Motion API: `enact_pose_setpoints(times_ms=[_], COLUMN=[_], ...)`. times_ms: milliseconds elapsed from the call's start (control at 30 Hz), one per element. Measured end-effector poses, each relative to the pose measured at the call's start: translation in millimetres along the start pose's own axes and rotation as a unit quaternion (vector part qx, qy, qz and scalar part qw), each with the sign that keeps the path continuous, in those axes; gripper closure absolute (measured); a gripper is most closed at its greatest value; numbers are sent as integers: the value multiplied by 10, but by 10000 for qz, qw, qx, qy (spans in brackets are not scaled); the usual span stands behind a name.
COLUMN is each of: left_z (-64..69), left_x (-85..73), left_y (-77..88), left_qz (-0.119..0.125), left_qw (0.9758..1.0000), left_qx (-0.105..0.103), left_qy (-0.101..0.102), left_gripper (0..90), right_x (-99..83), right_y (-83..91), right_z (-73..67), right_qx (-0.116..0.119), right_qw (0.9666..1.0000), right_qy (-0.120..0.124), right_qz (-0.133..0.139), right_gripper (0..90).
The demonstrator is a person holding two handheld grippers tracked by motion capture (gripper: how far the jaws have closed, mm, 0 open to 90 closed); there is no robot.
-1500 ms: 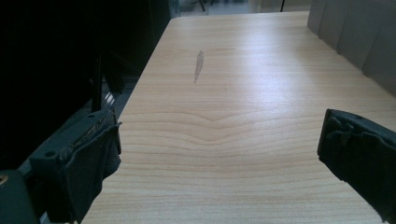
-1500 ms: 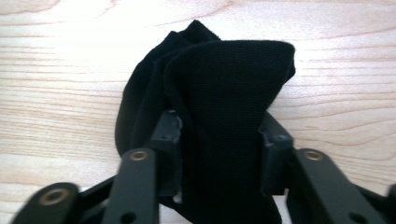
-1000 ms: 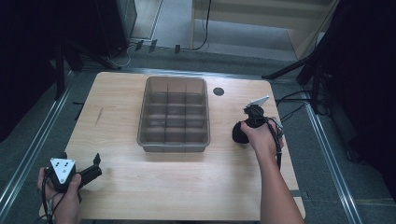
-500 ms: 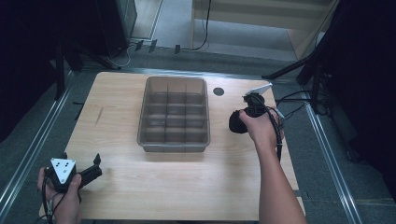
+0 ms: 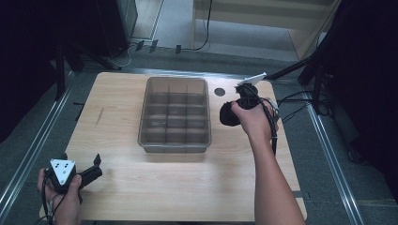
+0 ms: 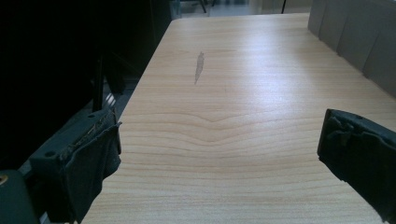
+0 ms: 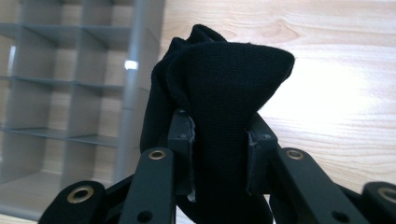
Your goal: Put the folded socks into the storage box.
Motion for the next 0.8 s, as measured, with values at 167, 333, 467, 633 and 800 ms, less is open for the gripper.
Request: enact_pose_setpoints(times_ms=[167, 333, 467, 633, 800], left_z=[4, 3, 3, 2, 4], left_x=[0, 0, 0, 1, 0], left_y=[-4, -3, -2, -3, -4], left_qz=[-6, -13, -5, -15, -7], left_qw=[10000, 10000, 10000, 10000, 10000], left_qx=[1, -2, -3, -3, -10], left_qy=[-5, -5, -7, -5, -10], left_gripper=[0, 0, 0, 0, 0], right_x=[102, 179, 220, 251, 275], right_y=[61, 69, 0, -77, -213], right_z=[-148, -314, -453, -579, -708], right_qx=[60, 213, 284, 394, 410], right_qw=[9999, 9994, 9989, 9983, 9975], right_qy=[129, 224, 358, 430, 573], right_qz=[73, 141, 102, 57, -41], right_gripper=[691, 691, 690, 688, 687])
Point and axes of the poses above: each handheld gripper's, and its own axes: y roughly backward along the jaws, x roughly out of its top, z roughly to its right, the point moved 2 cm from there along -y, roughly forward along the jaws, and after that the axes turned 13 degrees about y, right-handed, at the moved point
